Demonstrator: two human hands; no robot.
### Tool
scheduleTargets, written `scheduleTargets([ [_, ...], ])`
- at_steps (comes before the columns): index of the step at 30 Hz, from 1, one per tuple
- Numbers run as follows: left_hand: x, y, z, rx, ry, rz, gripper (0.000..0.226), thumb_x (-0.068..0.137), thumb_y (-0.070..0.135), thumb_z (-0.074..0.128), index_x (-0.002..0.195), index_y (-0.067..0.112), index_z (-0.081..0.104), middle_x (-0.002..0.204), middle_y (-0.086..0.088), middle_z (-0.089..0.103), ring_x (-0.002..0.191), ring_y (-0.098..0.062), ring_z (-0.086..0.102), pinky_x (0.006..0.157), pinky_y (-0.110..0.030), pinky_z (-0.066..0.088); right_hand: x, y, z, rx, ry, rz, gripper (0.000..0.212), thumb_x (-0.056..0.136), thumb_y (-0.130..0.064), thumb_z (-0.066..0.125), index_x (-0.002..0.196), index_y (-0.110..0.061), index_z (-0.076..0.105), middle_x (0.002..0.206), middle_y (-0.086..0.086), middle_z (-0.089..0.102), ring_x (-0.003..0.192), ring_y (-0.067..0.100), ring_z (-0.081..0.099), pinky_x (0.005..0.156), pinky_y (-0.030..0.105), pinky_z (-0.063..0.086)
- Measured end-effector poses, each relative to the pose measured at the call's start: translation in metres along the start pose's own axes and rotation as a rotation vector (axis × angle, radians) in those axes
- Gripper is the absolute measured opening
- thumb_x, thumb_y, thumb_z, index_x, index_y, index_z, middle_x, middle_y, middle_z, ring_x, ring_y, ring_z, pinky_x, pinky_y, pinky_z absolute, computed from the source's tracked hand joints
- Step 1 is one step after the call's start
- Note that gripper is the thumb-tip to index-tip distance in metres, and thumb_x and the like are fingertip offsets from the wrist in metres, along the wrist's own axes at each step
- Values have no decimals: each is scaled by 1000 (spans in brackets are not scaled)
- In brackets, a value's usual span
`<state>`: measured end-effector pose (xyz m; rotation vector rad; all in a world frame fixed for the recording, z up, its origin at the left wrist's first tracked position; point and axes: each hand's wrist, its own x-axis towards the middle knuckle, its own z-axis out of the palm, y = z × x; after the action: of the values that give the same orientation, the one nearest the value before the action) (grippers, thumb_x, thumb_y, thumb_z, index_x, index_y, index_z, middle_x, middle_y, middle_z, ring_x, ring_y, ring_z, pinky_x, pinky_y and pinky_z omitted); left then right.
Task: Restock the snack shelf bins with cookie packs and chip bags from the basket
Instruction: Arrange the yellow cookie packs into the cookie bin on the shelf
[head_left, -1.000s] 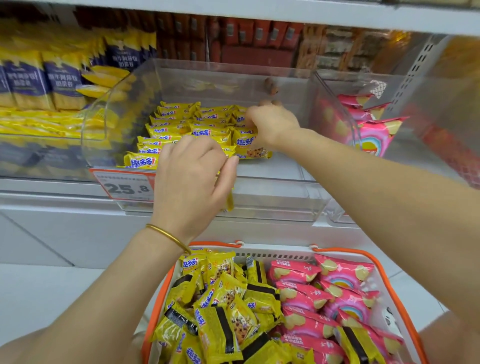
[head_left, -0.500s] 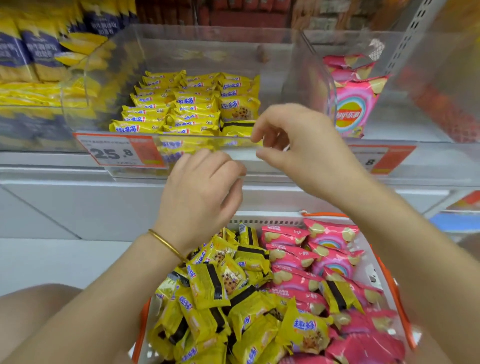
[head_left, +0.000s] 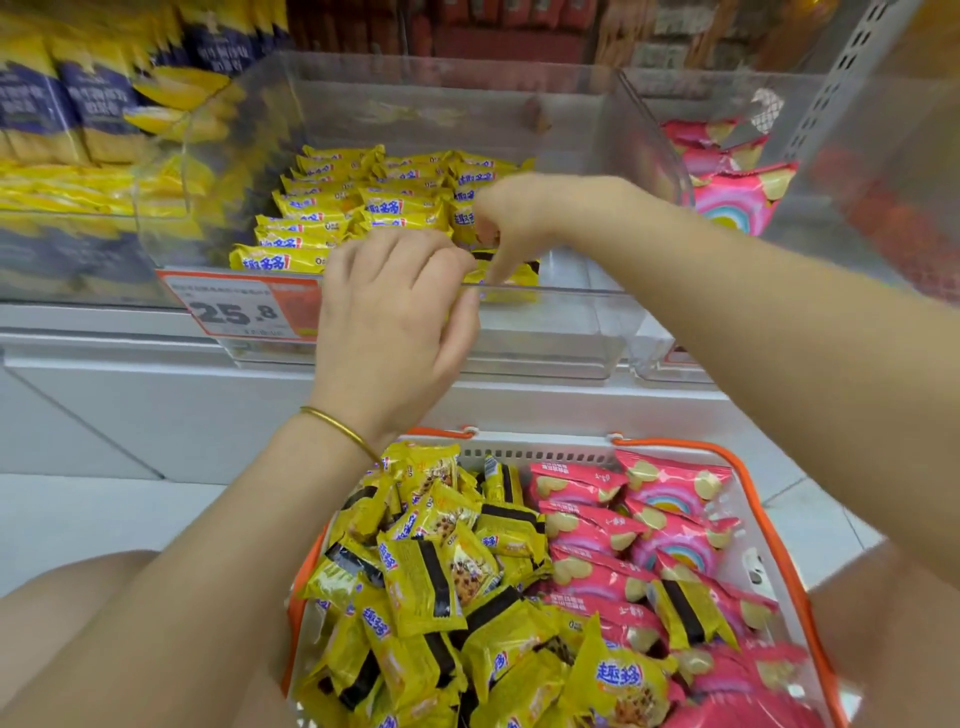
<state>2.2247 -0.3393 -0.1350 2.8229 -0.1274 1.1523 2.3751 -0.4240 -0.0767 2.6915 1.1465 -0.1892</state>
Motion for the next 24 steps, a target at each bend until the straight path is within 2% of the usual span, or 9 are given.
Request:
scheduleTargets([
  [2, -1, -1, 2, -6, -17, -9, 28, 92, 28, 42, 94, 12, 65, 102, -4, 65, 99, -29, 55, 84, -39, 31, 16, -1, 14, -71, -84, 5, 34, 82, -39, 66, 84, -9, 49, 102, 9, 57, 85, 29, 52, 76, 35, 46],
  [4, -1, -1, 3, -12, -21, -4, 28, 91, 28, 42, 90, 11, 65, 100, -4, 65, 96, -29, 55, 81, -38, 31, 23, 0, 25, -82, -63, 14, 36, 82, -35, 67, 99, -8, 49, 100, 9, 53, 88, 29, 51, 75, 36, 45],
  [6, -2, -1, 4, -20, -23, 2, 27, 91, 28, 43, 89, 11, 64, 100, -5, 65, 94, -29, 55, 79, -38, 31, 26, 2, 30, -47, -52, 35, 50, 80, -28, 71, 116, -7, 43, 106, 11, 54, 95, 30, 54, 72, 33, 44],
  [10, -1, -1, 3, -55, -18, -2, 29, 89, 29, 43, 88, 10, 64, 99, -5, 65, 93, -30, 55, 76, -38, 31, 27, 10, 19, 116, 52, 99, 30, 86, -17, 63, 106, -4, 44, 106, 15, 55, 85, 29, 57, 43, 27, 45],
  [12, 0, 0, 3, -63, -14, -9, 29, 89, 30, 43, 87, 9, 63, 99, -5, 65, 92, -30, 55, 76, -38, 31, 27, 13, 13, 180, 132, 129, 32, 84, -11, 61, 112, 4, 55, 106, 18, 58, 95, 32, 61, 57, 34, 50],
  [14, 1, 1, 4, -67, -12, -17, 29, 89, 30, 43, 86, 9, 63, 98, -5, 65, 92, -29, 55, 76, -37, 30, 30, 15, 13, 187, 185, 131, 33, 81, -8, 63, 112, 3, 61, 111, 20, 63, 100, 34, 60, 74, 42, 51],
  [16, 1, 2, 4, -77, -17, -27, 28, 89, 30, 43, 85, 10, 62, 98, -4, 64, 91, -29, 55, 75, -36, 30, 34, 16, 18, 208, 238, 144, 28, 80, -4, 63, 107, -1, 64, 111, 16, 65, 101, 32, 59, 82, 39, 52],
  [20, 1, 2, 4, -93, -20, -32, 28, 89, 29, 43, 84, 9, 62, 98, -4, 64, 91, -29, 55, 75, -36, 30, 41, 20, 19, 307, 337, 179, 34, 80, 3, 60, 108, -13, 68, 116, 8, 64, 108, 27, 58, 87, 33, 49],
  [24, 1, 1, 4, -96, -32, -34, 28, 90, 29, 43, 85, 9, 62, 99, -4, 64, 92, -28, 54, 74, -35, 29, 44, 18, 21, 378, 310, 186, 36, 82, 0, 62, 114, -17, 67, 121, 4, 62, 113, 23, 56, 90, 32, 48],
])
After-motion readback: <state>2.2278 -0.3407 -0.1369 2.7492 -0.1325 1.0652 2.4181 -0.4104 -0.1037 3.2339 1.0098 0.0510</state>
